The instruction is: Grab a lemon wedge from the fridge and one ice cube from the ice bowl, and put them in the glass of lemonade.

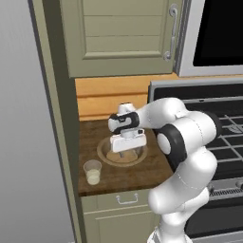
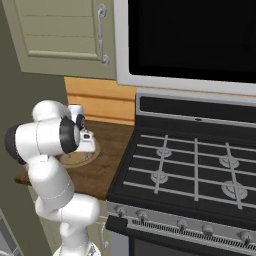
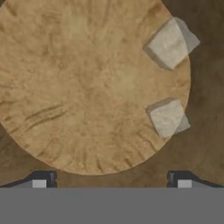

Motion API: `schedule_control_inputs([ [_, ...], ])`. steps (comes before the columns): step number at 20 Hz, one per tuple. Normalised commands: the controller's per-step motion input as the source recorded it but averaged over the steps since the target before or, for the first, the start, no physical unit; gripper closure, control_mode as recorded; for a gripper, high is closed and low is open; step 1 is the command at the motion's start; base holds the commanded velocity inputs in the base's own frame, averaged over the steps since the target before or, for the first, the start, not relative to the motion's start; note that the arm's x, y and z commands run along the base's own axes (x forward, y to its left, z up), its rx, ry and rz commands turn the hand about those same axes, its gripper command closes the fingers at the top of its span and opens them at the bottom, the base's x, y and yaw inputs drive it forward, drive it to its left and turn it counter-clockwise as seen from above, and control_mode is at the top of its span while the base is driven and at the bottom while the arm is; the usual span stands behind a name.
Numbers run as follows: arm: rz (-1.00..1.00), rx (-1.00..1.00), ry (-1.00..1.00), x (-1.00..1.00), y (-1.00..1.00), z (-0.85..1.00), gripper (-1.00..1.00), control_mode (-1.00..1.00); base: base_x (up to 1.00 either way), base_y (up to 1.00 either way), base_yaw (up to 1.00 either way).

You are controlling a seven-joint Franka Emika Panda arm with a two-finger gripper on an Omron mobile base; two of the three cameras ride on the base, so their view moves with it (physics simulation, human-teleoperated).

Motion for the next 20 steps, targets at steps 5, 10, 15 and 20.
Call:
schedule_control_inputs([
  [5,0.0,-0.17,0.0,0.31,0.19,0.09,-1.0,-1.0,0.0,0.0,0.0],
  [10,0.0,-0.06,0.0,0.38,-0.06,0.0,-1.0,-1.0,0.0,0.0,0.0],
  [15,0.0,0.0,0.03,0.05,-0.24,-0.11,-1.0,-1.0,0.0,0.0,0.0],
  [20,0.0,0.0,0.12,0.0,0.0,-0.65,-1.0,-1.0,0.0,0.0,0.0],
])
